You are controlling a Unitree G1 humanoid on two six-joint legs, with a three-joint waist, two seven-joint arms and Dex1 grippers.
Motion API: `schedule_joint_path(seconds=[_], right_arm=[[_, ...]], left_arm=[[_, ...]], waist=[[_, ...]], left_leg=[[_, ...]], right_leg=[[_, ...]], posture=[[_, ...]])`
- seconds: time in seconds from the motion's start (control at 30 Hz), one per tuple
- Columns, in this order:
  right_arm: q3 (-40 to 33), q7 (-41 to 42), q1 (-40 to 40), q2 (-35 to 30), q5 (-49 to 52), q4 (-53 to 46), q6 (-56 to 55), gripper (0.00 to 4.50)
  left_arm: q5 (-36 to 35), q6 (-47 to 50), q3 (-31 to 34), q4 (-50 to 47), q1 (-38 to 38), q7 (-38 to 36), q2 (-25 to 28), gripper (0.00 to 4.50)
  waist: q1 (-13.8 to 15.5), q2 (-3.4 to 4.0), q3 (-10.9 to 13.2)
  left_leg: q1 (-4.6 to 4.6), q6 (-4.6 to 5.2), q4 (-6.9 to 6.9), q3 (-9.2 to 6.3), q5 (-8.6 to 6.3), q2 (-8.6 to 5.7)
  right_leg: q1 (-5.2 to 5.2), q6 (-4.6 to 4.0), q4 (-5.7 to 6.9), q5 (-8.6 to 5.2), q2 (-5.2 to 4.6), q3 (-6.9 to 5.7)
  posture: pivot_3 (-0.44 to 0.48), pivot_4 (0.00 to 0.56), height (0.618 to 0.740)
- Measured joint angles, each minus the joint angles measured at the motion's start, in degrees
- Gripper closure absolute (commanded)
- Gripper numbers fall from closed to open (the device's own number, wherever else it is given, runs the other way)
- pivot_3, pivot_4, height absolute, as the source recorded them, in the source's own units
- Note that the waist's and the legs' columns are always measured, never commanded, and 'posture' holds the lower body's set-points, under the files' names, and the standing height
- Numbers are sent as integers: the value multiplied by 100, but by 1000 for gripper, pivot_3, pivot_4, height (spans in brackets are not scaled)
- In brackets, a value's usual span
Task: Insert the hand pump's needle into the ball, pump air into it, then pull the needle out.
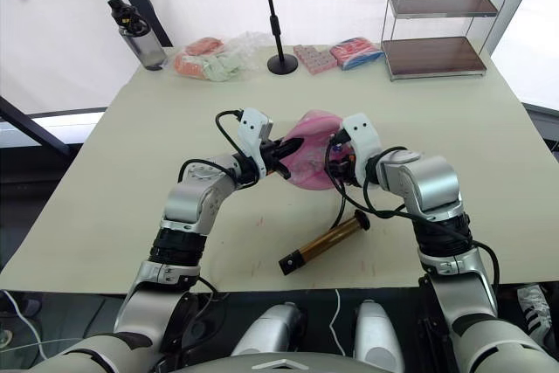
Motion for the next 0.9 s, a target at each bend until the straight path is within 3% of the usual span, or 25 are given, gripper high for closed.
schedule_joint_path(seconds=[0.63,0.67,0.7,0.8,0.9], right_arm=[[1,-194,-71,-14,176,318,-250,1900],[1,-196,-71,-16,181,321,-252,2403],[1,-198,-71,-20,190,328,-252,2570],[3,-203,-71,-38,227,331,-252,4030],[4,-209,-71,-49,262,331,-252,4170]], left_arm=[[2,0,0,0,4,-1,-7,4500],[2,0,0,0,4,-1,-7,4500],[2,0,0,0,4,-1,-8,4500],[3,0,0,1,3,-1,-13,4500],[4,0,0,2,5,0,-17,4500]], waist=[[-1,0,0],[-1,0,0],[-1,0,0],[-1,0,0],[0,0,0]], left_leg=[[1,0,0,0,0,0],[1,0,0,0,0,0],[1,0,0,0,0,0],[1,0,0,0,0,0],[1,0,0,0,0,0]], right_leg=[[0,0,0,0,0,0],[0,0,0,0,0,0],[0,0,0,0,0,0],[0,0,0,0,0,0],[0,0,0,0,0,0]], posture=[[0,150,740],[0,150,740],[0,150,740],[0,150,740],[0,150,740]])
